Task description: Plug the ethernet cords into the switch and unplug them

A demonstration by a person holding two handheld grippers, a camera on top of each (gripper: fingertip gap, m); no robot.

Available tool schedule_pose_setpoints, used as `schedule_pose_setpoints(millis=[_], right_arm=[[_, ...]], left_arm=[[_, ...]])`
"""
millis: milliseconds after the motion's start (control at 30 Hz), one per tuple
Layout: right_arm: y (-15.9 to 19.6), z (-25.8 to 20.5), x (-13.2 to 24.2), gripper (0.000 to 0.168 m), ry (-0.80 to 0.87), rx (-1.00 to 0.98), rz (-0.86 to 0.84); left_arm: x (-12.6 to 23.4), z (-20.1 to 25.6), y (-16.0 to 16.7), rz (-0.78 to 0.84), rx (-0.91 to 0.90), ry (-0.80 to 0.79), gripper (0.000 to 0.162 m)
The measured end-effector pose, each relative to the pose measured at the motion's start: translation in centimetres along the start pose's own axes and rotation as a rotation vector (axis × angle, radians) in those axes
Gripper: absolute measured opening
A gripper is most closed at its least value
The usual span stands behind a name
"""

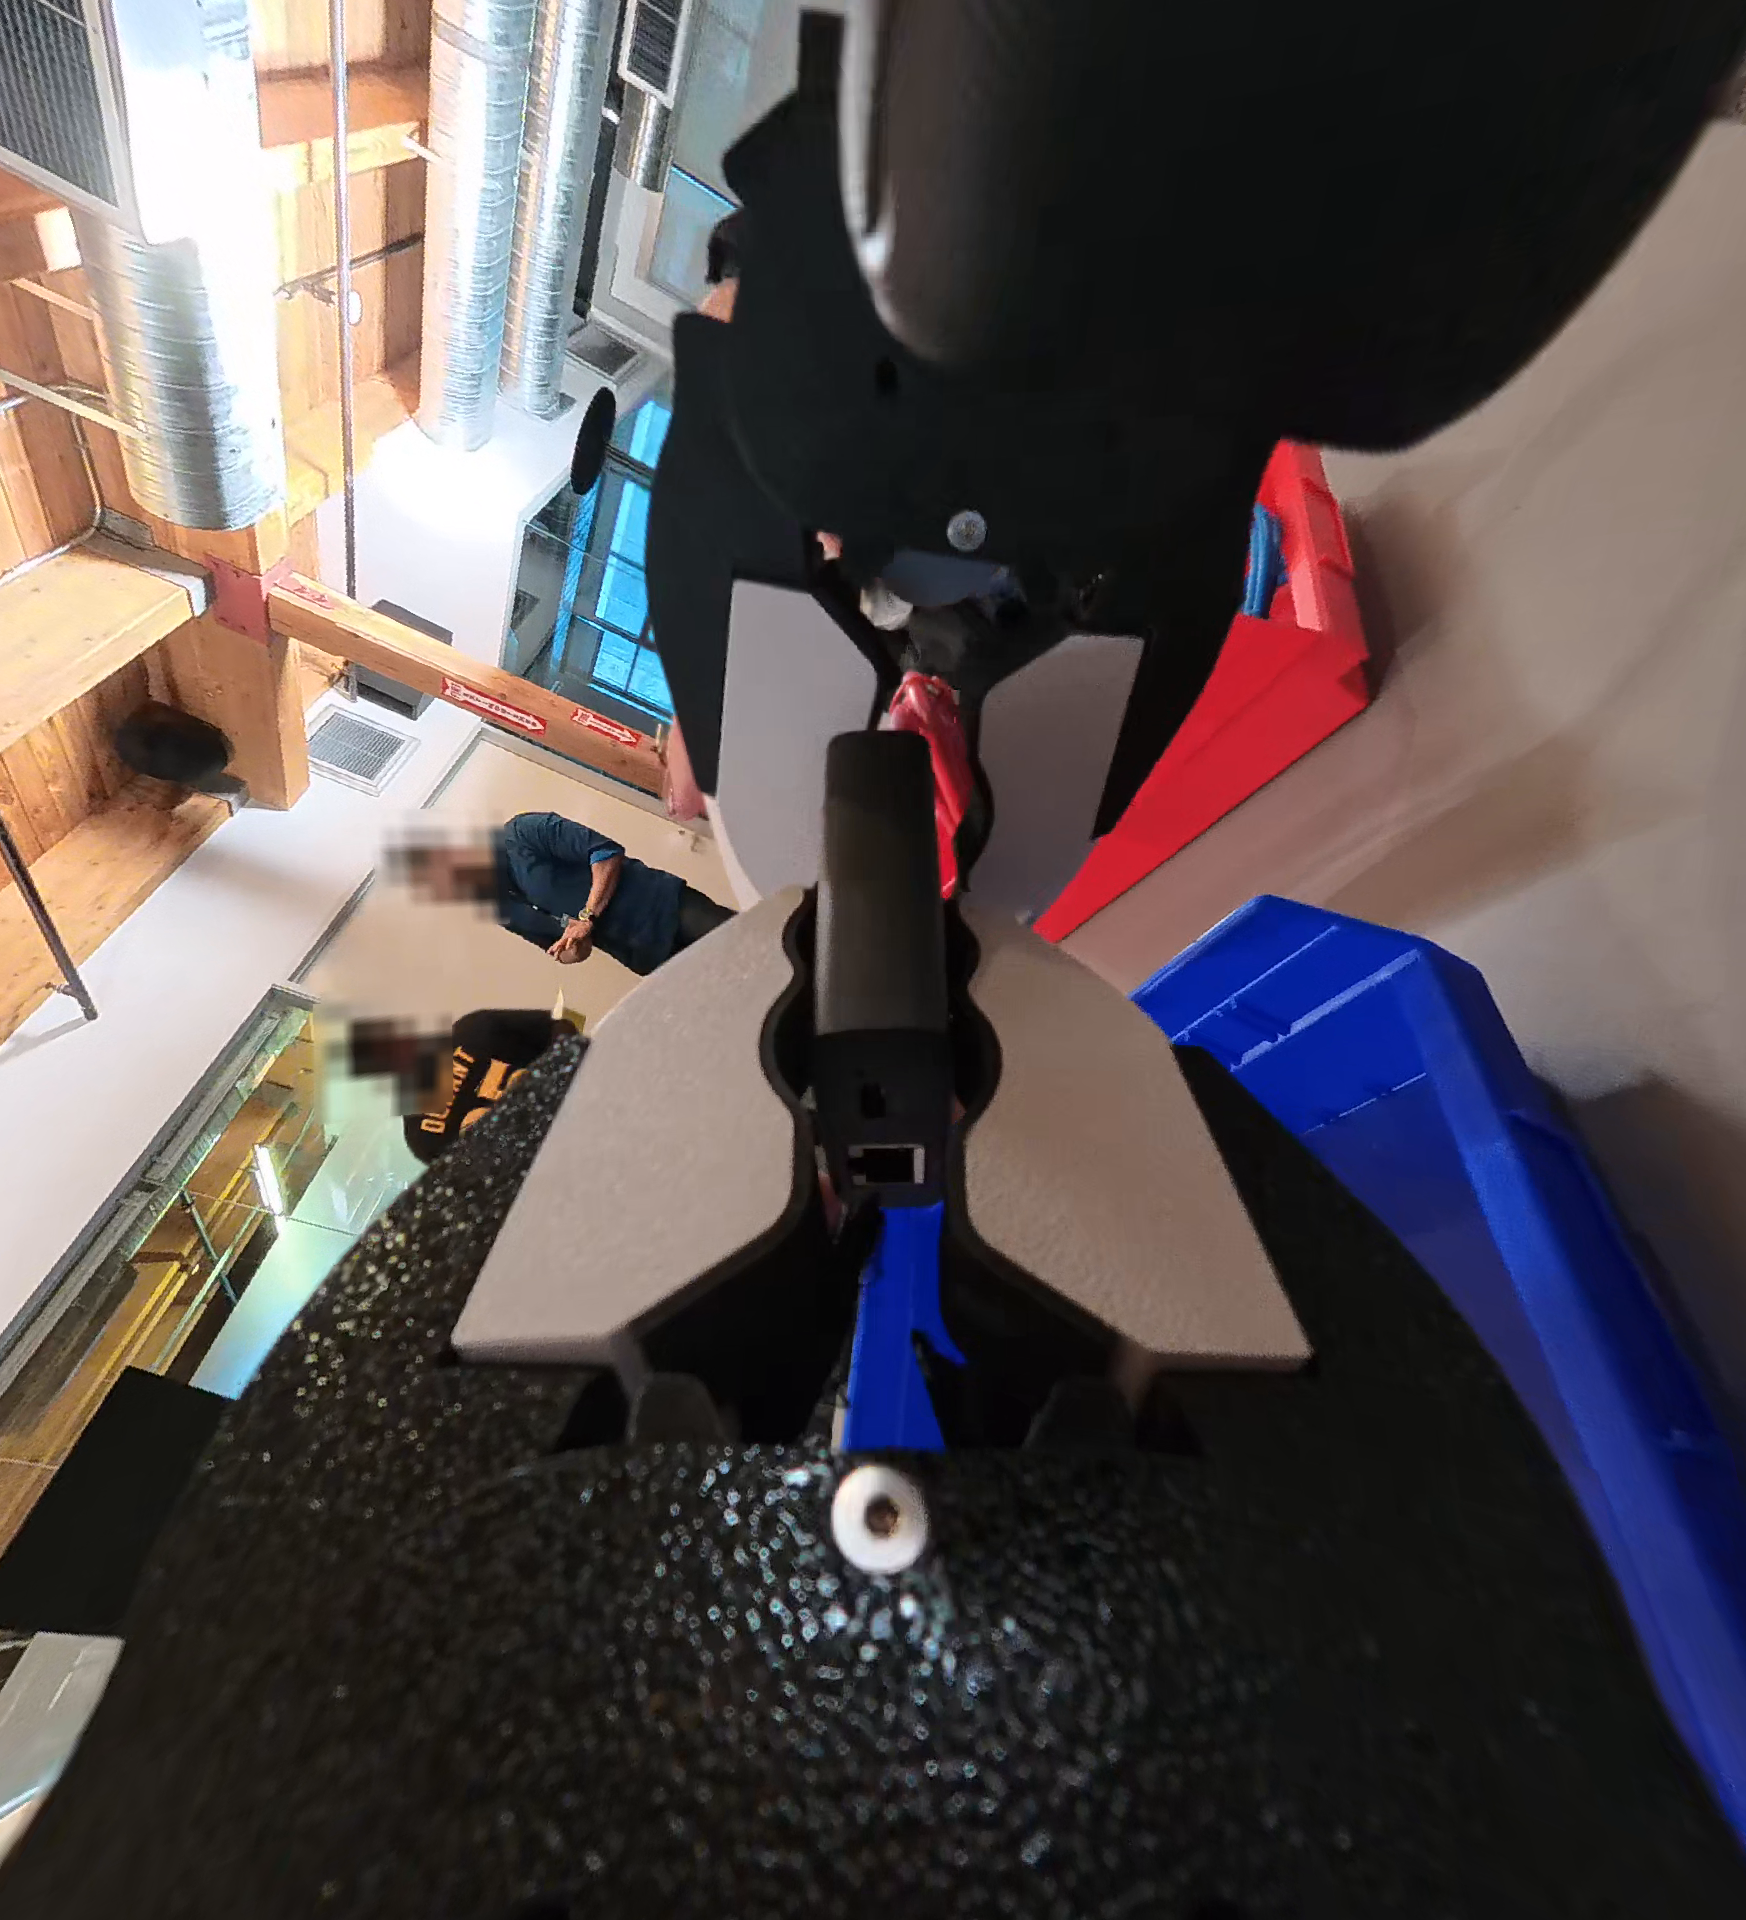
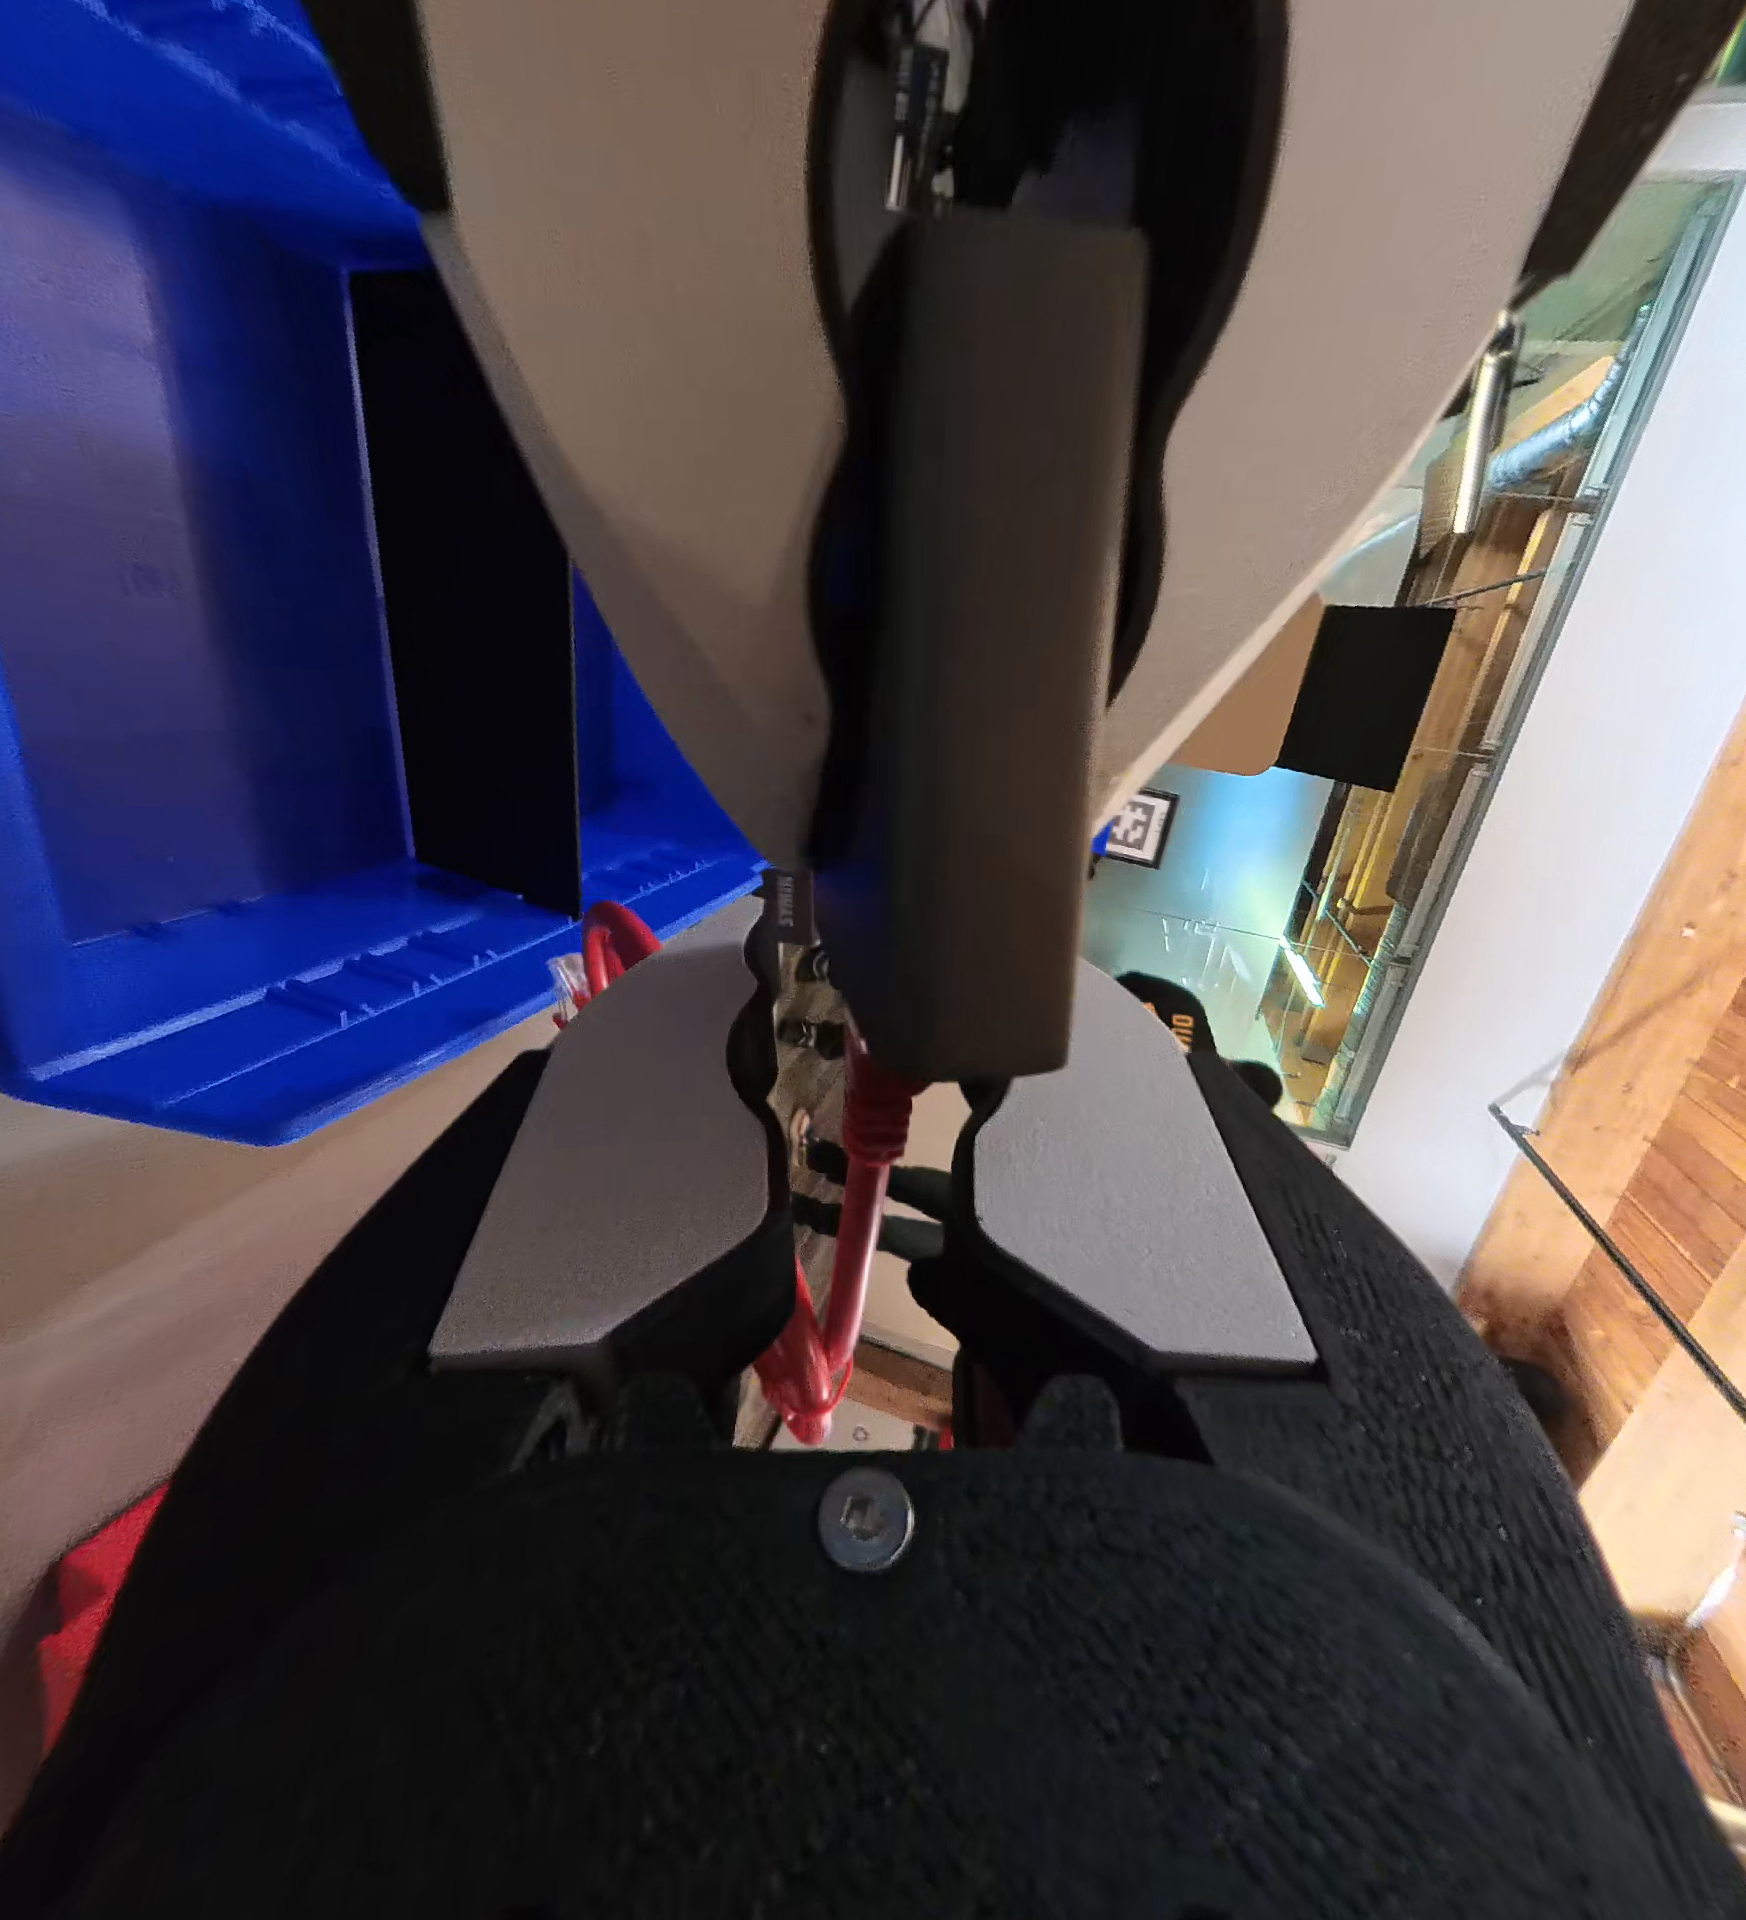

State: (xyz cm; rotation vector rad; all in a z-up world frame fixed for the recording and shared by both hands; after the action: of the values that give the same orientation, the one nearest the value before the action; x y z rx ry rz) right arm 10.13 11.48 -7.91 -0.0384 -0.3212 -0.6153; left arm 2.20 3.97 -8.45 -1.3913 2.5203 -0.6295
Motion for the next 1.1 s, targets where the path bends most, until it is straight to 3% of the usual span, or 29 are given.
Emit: schedule_pose_setpoints(millis=[300,500,633,1100], right_arm=[[0.0,0.1,0.2,0.012,-0.023,0.015,0.001],[0.0,-1.8,0.0,0.013,0.016,0.416,0.054],[0.5,-1.7,0.7,0.014,0.02,0.52,0.1],[1.5,-1.2,3.2,0.013,0.139,0.597,0.219]], left_arm=[[0.0,0.2,-0.1,0.019,0.037,0.036,0.02],[-0.2,1.1,-0.2,-0.033,0.017,0.146,0.021],[-0.4,1.2,-0.5,-0.007,0.008,0.134,0.021],[-0.5,1.4,-2.5,0.029,-0.092,0.069,0.021]])
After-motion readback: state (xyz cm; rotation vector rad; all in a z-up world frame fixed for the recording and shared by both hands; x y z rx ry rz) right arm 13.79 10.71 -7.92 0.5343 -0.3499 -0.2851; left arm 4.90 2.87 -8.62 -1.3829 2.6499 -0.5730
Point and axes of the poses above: each gripper's, where its closed fingertips meet, x back along the fingers, y out of its underside, z = x × y across the jaws, the point moved 8 cm from there along x, back along the fingers, and after that the axes turned 1 degree about y, right-handed, at the moved point
